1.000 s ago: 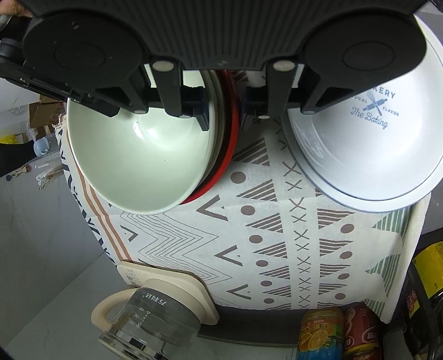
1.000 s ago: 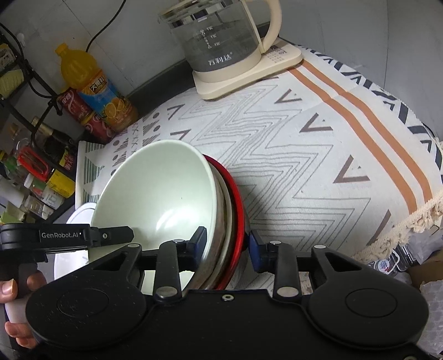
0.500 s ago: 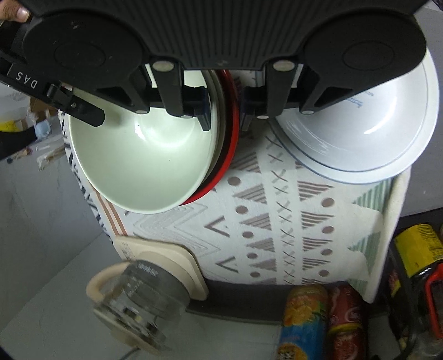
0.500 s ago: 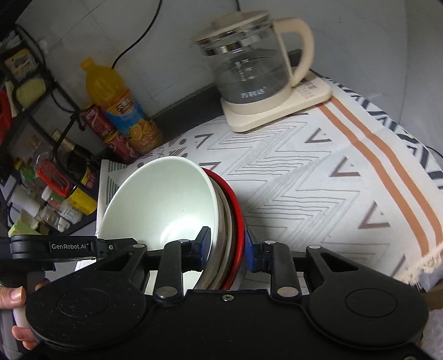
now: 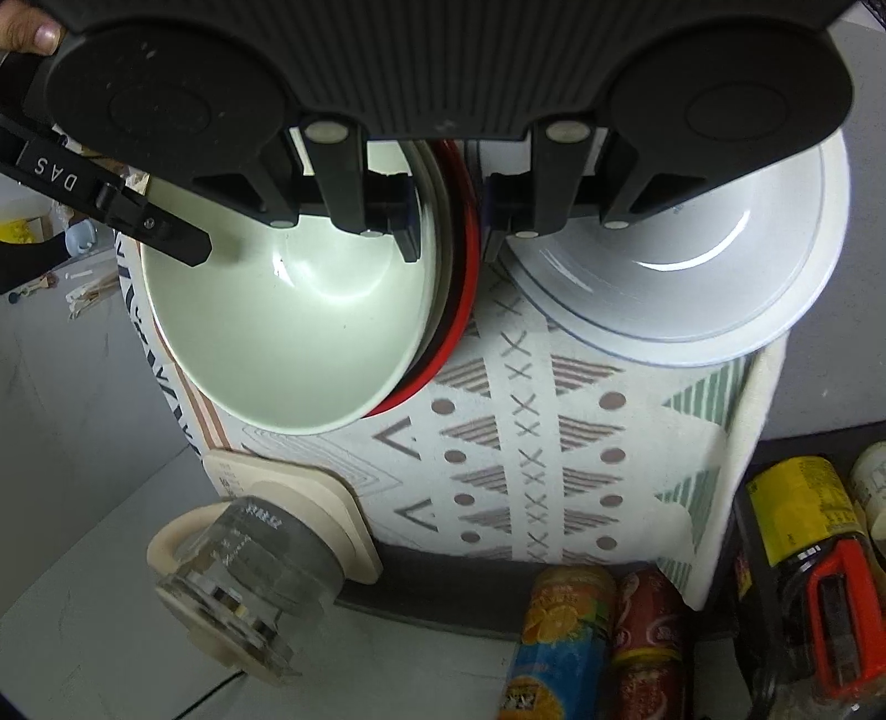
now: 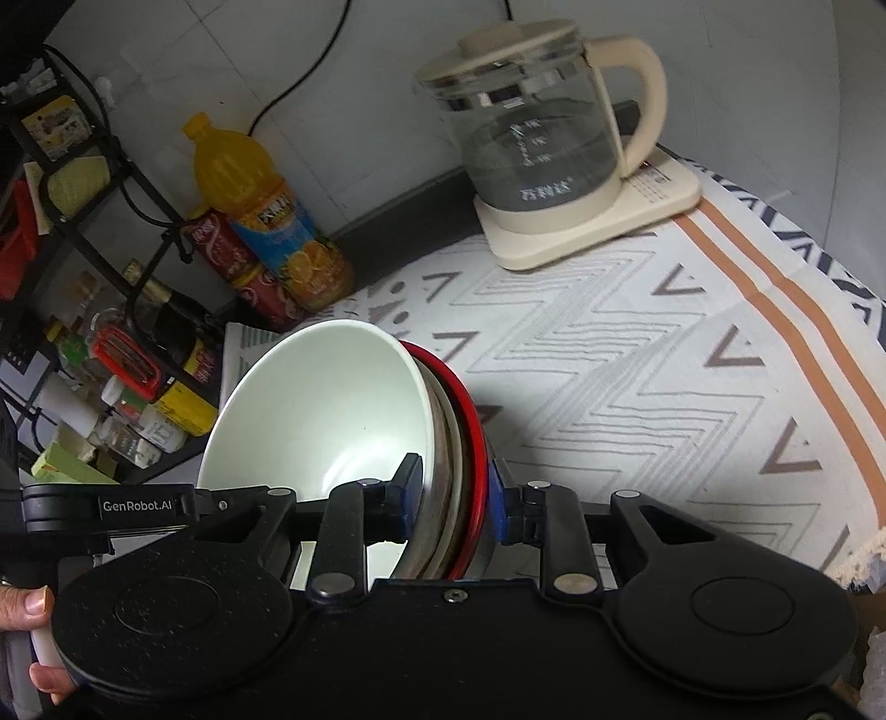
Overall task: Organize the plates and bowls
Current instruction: 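Lift the bowl stack with both grippers and carry it over the plates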
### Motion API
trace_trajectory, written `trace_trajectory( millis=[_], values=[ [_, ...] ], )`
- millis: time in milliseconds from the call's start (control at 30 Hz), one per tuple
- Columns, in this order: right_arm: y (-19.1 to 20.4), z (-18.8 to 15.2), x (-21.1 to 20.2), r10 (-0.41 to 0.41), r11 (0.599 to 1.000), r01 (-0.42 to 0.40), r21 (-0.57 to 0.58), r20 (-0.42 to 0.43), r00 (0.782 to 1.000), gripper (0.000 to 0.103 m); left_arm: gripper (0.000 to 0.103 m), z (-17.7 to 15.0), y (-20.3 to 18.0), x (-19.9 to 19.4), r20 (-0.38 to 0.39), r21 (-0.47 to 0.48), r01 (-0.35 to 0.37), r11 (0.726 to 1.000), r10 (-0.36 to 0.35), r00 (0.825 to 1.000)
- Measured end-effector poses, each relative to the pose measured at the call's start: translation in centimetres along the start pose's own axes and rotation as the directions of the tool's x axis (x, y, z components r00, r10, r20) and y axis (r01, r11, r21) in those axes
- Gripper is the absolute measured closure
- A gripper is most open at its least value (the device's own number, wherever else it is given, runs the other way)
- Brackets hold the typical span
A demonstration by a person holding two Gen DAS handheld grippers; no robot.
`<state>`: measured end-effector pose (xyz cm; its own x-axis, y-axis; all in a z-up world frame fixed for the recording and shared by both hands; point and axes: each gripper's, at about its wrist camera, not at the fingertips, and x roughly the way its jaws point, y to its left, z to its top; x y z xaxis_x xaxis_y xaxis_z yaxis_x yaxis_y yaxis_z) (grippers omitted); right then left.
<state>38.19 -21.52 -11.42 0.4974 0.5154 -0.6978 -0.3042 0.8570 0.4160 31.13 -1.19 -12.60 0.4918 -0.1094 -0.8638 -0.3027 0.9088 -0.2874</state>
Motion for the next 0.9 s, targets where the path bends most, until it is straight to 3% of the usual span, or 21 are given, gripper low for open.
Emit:
trace_trajectory(
  millis=[467,900],
  values=[
    [5.3,1.2,0.6,0.073,0.994,-0.071,-0.084,0.014,0.997,0.078,0.083,-0.2,4.0,-3.9,0.070,-0.081,-0.014,0.997,0.020,0.997],
    [10.1,-0.9,2.9,0.118,0.984,-0.125,-0.129,-0.063,0.991,0.078,0.083,-1.8,9.1,-6.8,0.082,-0.155,-0.058,0.986,0.071,0.994]
  ],
)
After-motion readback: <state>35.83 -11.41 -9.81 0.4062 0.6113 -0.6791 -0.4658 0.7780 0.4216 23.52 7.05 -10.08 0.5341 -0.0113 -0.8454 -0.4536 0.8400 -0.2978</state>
